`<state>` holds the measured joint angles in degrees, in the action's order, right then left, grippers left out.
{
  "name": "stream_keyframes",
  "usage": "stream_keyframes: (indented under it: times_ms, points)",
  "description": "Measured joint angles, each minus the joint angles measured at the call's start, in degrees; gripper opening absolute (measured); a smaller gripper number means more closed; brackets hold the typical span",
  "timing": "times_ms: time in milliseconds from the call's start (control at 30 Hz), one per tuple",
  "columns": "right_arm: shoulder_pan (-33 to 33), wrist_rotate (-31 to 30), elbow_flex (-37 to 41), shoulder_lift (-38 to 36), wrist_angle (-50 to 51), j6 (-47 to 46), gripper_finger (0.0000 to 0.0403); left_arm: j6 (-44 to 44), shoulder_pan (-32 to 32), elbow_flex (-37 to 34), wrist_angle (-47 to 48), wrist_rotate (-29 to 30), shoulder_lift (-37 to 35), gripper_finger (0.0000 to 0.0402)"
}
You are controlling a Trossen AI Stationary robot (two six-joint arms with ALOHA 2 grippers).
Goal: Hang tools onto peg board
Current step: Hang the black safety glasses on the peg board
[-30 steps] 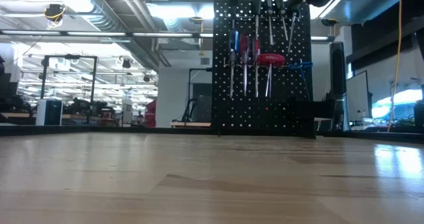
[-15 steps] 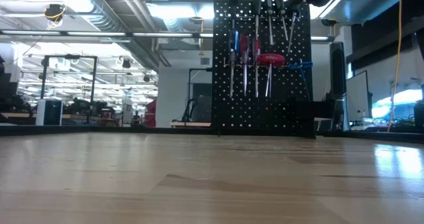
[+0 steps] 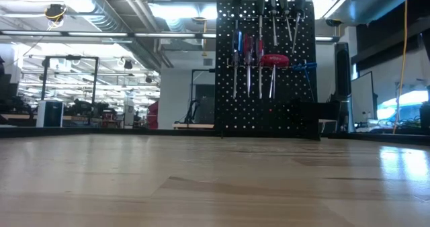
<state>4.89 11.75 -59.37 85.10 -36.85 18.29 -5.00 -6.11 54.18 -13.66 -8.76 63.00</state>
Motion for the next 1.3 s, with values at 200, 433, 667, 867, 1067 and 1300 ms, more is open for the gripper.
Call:
stream_keyframes:
  times_ms: [200,433,667,867,1067,1300]
  points:
    - [-1.4,-3.7,0.1,-9.2,20.3,-0.3,0.0150,-2.9,0.0,5.3,10.4,1.0,0.2,0.0007]
    - [-8.5,-15.8,0.1,-17.1,38.1,-4.5,0.0155,-4.7,-2.3,9.6,17.1,0.8,0.4,0.0007]
    - [-17.0,-23.8,1.2,-17.4,50.3,-14.4,0.0156,-2.5,-8.3,15.9,20.9,-6.6,3.3,0.0007]
    - [-22.4,-30.1,10.1,-16.7,43.4,-19.2,0.0156,0.4,-12.1,22.2,23.8,-13.0,9.1,0.0007]
    - [-25.0,-35.4,22.3,-15.6,25.7,-21.5,0.0156,0.0,-15.7,26.1,23.1,-17.1,13.6,0.0007]
    - [-25.1,-39.0,30.0,-13.9,13.2,-21.2,0.0156,0.4,-18.9,26.3,19.3,-18.4,18.1,0.0007]
